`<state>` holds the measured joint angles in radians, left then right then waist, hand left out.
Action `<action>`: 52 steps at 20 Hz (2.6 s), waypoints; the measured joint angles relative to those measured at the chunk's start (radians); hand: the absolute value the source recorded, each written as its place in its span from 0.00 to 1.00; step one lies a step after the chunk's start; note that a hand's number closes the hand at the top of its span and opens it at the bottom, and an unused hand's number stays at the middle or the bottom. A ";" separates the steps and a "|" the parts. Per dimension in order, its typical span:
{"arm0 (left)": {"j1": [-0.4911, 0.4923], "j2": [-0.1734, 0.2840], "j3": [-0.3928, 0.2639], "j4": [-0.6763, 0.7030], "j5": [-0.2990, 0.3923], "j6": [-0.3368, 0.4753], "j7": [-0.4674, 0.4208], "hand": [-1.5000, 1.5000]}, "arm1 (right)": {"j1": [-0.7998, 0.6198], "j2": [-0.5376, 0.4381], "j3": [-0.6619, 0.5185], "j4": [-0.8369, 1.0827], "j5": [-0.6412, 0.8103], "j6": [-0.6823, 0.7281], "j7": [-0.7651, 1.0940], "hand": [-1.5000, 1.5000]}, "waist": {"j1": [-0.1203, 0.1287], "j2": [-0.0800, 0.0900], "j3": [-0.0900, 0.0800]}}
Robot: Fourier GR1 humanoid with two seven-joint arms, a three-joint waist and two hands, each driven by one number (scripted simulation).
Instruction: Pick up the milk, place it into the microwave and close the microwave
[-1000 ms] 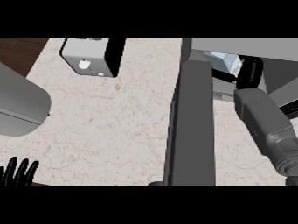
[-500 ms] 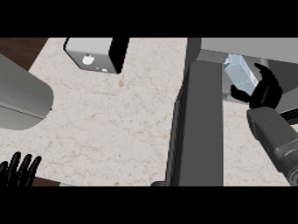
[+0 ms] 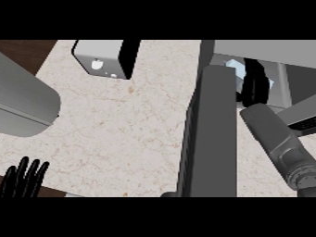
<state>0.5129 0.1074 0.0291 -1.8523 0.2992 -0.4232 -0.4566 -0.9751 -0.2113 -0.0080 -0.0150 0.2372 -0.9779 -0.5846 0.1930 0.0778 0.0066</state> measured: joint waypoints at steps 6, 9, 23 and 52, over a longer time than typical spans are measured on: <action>-0.027 0.005 0.013 0.010 -0.004 0.004 -0.006 0.00 | -0.031 0.044 0.011 -0.001 0.011 0.095 -0.009 0.00 | -0.010 -0.003 0.001; -0.024 0.005 0.018 0.012 -0.007 0.005 -0.012 0.00 | -0.038 0.060 -0.009 -0.021 -0.010 0.149 -0.020 0.00 | -0.022 -0.009 0.001; 0.017 0.011 0.028 0.014 -0.002 -0.020 -0.038 0.00 | 0.084 0.107 -0.172 -0.126 -0.181 0.480 -0.235 0.00 | -0.087 -0.032 0.001; 0.066 -0.043 -0.066 -0.013 -0.120 -0.004 0.034 0.00 | 0.540 0.101 -0.179 -0.294 -0.230 0.888 -0.480 0.00 | -0.194 -0.079 -0.006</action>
<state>0.5789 0.0641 -0.0370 -1.8650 0.1788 -0.4276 -0.4224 -0.4347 -0.1104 -0.1872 -0.3092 0.0074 -0.0899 -1.0646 -0.0005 -0.0011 0.0002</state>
